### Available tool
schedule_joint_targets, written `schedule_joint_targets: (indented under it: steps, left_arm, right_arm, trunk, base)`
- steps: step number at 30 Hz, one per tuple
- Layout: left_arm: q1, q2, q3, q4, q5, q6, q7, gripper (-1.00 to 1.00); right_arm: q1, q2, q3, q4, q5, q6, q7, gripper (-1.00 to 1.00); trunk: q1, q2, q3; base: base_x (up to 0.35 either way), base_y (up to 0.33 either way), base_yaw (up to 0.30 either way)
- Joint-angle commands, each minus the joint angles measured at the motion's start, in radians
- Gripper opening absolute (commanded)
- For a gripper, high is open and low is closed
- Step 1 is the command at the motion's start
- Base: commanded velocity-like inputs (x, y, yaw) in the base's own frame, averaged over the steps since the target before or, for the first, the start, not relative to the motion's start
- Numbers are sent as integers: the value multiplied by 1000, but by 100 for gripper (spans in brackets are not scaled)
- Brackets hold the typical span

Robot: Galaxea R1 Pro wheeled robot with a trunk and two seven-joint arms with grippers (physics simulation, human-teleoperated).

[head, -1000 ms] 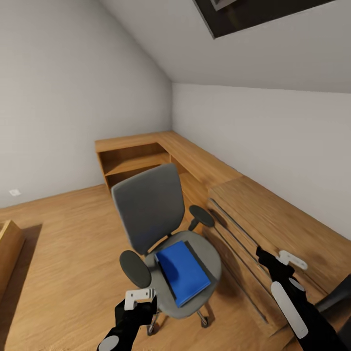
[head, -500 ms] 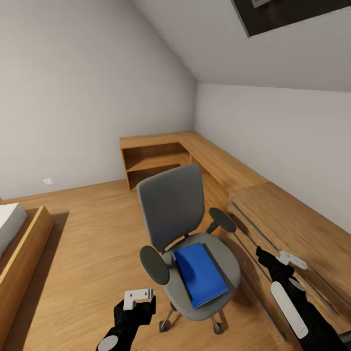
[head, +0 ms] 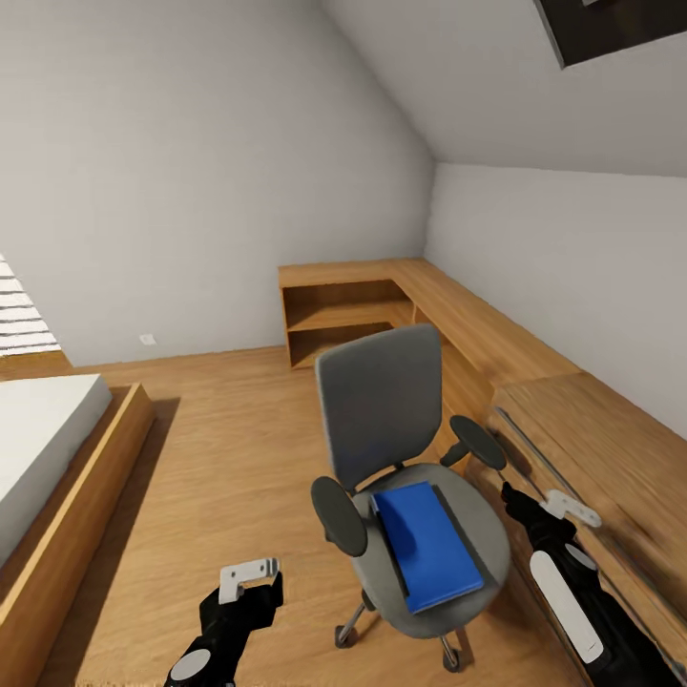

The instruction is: In the bedroom, organize the workspace by keeping the computer under the desk, ensuring the monitor is on the desk, placing the keyboard on the desk next to the monitor, placing the mouse on the desk next to the keyboard, moving the folder from the swivel chair onto the desk next to the mouse, stacking the notebook on top of the folder with the pen on top of the notebook, and positioning the swivel chair next to the desk.

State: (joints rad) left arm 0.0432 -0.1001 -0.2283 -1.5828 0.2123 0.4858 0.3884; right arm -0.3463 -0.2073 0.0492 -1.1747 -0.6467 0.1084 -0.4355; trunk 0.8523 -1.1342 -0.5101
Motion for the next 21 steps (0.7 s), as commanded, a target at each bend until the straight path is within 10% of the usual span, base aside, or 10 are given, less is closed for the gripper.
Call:
schedule_joint_targets:
  steps: [1,21]
  left_arm:
    - [0,0,2,-2,11,2,9,100]
    - [0,-2,10,-3,10,2,10,100]
  right_arm:
    - [0,-1,3,-2,-5,4,-8,100]
    - [0,-1,3,-1,-5,8,-3,100]
  trunk:
    - [0,-1,-1]
    - [42,-78,-35]
  base:
    - [0,0,280]
    - [0,0,188]
